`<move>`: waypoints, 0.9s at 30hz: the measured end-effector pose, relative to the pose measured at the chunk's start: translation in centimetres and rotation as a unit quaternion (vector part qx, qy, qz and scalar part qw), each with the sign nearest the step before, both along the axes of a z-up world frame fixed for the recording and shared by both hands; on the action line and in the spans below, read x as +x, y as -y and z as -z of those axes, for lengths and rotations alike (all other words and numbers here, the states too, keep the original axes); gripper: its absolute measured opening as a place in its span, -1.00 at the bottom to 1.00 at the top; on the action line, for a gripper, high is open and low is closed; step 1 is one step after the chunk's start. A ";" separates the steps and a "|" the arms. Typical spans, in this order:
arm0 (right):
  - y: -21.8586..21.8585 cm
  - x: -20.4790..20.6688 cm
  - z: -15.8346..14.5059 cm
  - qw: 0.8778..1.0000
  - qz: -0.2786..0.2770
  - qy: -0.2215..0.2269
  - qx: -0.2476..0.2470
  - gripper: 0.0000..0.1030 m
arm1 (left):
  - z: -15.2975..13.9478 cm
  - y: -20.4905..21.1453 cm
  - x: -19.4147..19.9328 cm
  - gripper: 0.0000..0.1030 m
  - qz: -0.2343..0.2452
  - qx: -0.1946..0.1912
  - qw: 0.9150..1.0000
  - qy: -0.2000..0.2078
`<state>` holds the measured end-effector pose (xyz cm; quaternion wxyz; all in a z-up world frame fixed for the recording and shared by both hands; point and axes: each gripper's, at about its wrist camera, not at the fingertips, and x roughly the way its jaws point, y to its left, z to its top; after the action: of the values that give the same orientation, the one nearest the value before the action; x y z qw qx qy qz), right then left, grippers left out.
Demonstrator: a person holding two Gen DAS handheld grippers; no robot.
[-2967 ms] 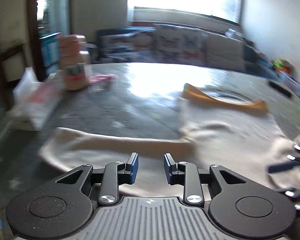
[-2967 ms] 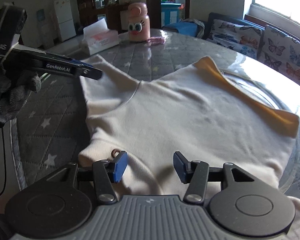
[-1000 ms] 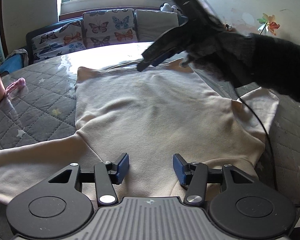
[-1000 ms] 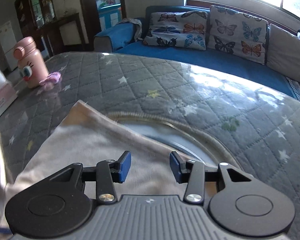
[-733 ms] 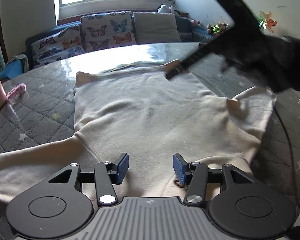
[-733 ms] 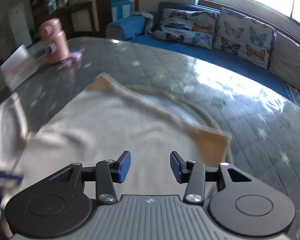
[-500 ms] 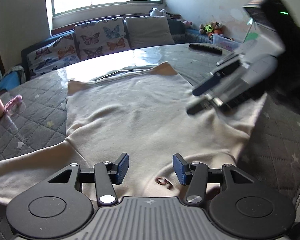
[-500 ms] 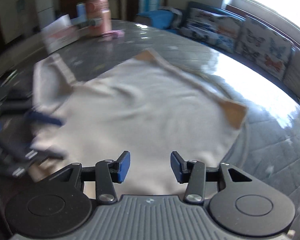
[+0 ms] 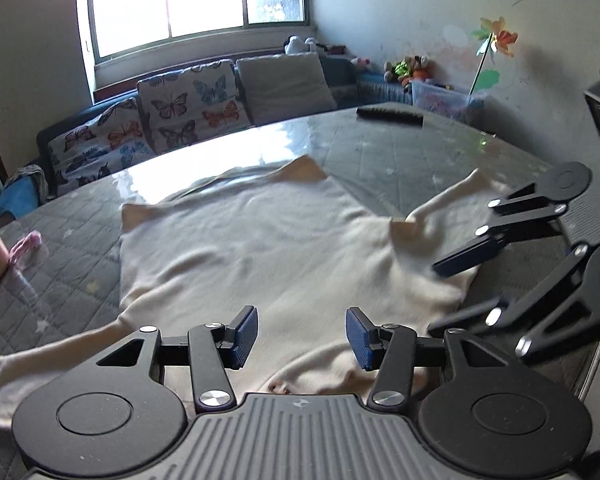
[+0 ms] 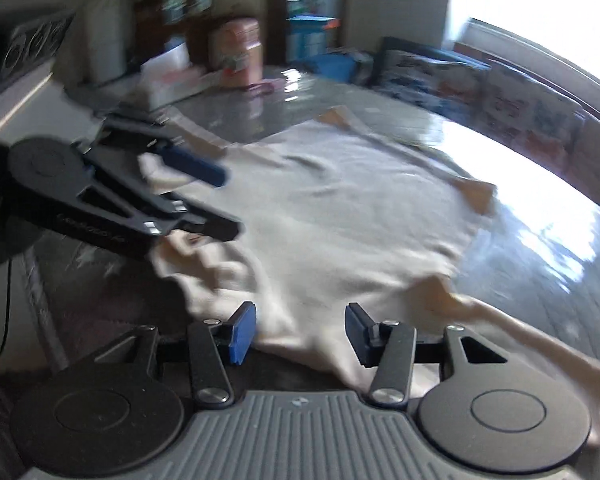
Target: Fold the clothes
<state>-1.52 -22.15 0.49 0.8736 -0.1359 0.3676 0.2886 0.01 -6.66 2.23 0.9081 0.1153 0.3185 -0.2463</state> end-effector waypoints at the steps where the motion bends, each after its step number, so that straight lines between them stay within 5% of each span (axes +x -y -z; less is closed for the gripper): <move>1: 1.1 -0.1 -0.2 1.000 0.023 0.002 0.006 -0.03 | 0.0 0.4 0.1 0.02 0.002 -0.001 1.000 0.000; 7: 9.1 0.3 -0.1 0.982 0.186 0.016 0.015 -0.03 | 0.8 2.7 0.5 0.02 0.018 -0.009 1.000 -0.010; 13: 16.8 1.0 0.8 0.940 0.339 0.023 0.021 -0.06 | 1.7 3.8 0.6 0.01 0.023 -0.003 0.999 -0.023; 19: 20.6 2.4 2.1 0.921 0.386 0.018 0.038 -0.09 | 2.1 4.3 0.7 0.02 0.024 0.006 0.999 -0.030; 23: 20.2 3.6 3.4 0.919 0.392 0.006 0.049 -0.31 | 2.0 4.6 0.8 0.02 0.023 0.007 0.999 -0.030; 27: 20.1 3.5 3.7 0.918 0.393 0.015 0.051 -0.80 | 2.2 5.0 1.1 0.01 0.023 0.009 0.999 -0.033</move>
<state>1.99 -42.29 -3.17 0.9277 0.0603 0.3632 -0.0618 1.14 -11.63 0.03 0.8900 0.1228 0.3481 -0.2675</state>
